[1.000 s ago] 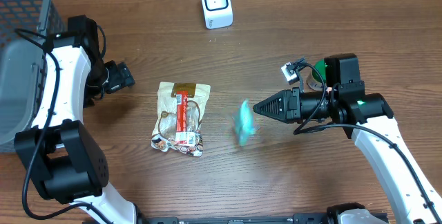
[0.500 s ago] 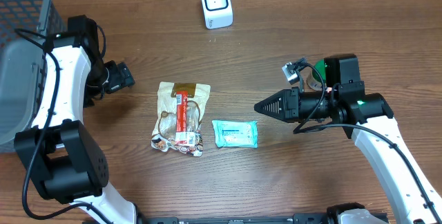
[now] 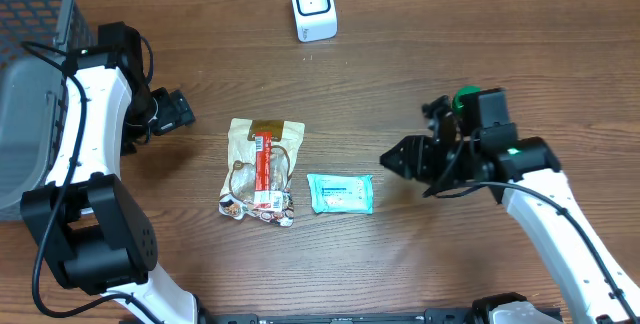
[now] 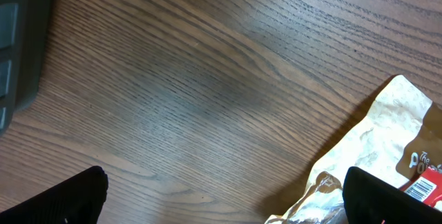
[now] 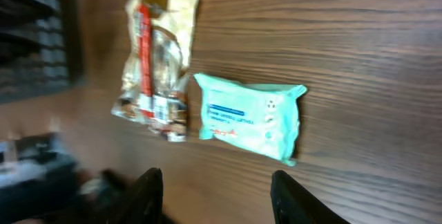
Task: Scan the item barcode
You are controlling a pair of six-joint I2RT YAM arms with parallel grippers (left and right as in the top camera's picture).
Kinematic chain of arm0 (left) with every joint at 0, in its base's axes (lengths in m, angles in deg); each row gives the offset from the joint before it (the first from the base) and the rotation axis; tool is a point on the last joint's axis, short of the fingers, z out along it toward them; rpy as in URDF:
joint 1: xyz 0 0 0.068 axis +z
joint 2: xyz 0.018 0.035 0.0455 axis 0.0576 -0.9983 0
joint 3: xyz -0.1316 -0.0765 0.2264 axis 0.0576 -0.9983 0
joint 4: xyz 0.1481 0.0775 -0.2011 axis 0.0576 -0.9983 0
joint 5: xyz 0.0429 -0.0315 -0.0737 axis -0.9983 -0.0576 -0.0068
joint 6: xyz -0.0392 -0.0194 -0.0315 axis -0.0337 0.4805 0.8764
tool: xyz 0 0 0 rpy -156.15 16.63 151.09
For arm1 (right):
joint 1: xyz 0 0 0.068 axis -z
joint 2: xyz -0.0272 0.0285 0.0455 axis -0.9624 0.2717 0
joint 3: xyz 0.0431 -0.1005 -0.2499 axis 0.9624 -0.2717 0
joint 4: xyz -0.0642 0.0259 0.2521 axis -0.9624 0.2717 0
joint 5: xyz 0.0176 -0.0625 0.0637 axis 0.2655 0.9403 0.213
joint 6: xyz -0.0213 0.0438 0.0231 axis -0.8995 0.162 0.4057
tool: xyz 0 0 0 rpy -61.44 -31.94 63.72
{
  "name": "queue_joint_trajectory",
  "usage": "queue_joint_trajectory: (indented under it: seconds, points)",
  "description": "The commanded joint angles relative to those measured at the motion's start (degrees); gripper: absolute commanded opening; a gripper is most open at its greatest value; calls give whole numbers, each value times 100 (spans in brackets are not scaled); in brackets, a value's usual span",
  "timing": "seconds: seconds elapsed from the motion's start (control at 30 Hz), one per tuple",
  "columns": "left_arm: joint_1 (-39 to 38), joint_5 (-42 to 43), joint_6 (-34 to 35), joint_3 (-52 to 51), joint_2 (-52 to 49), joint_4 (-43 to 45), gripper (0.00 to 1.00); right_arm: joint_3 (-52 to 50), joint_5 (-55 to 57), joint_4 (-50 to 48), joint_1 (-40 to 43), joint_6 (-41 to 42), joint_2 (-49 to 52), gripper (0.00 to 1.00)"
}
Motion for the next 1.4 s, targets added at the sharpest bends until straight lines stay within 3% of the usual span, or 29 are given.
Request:
queue_joint_trajectory:
  seconds: [0.0,0.13,0.3,0.47,0.6,0.73,0.87,1.07,1.23,1.37]
  points:
    - [-20,-50,-22,83,109,7,100,-39,984,-264,-774,328,264,51]
    - [-20,-50,-22,83,109,7,100,-39,1692,-743,-1650,487,616,52]
    - [-20,-50,-22,83,109,7,100,-31,3401,-1187,-2929,483,1180,56]
    - [-20,-50,-22,83,109,7,100,-28,4721,-1390,-3912,-393,1386,65]
    - [-20,-50,-22,83,109,7,100,-35,4802,-1445,-4017,-1307,1440,68]
    - [-20,-50,-22,83,109,7,100,-52,4798,-1486,-3969,-2450,1755,79]
    - [-20,-50,-22,83,109,7,100,-52,4802,-1626,-3952,-2920,2135,84]
    - [-20,-50,-22,83,109,7,100,-59,4804,-1696,-3827,-3018,2529,78]
    - [-20,-50,-22,83,109,7,100,-72,4116,-1646,-3440,-2658,2544,83]
    - [-20,-50,-22,83,109,7,100,-66,3829,-1613,-2990,-1873,2542,66]
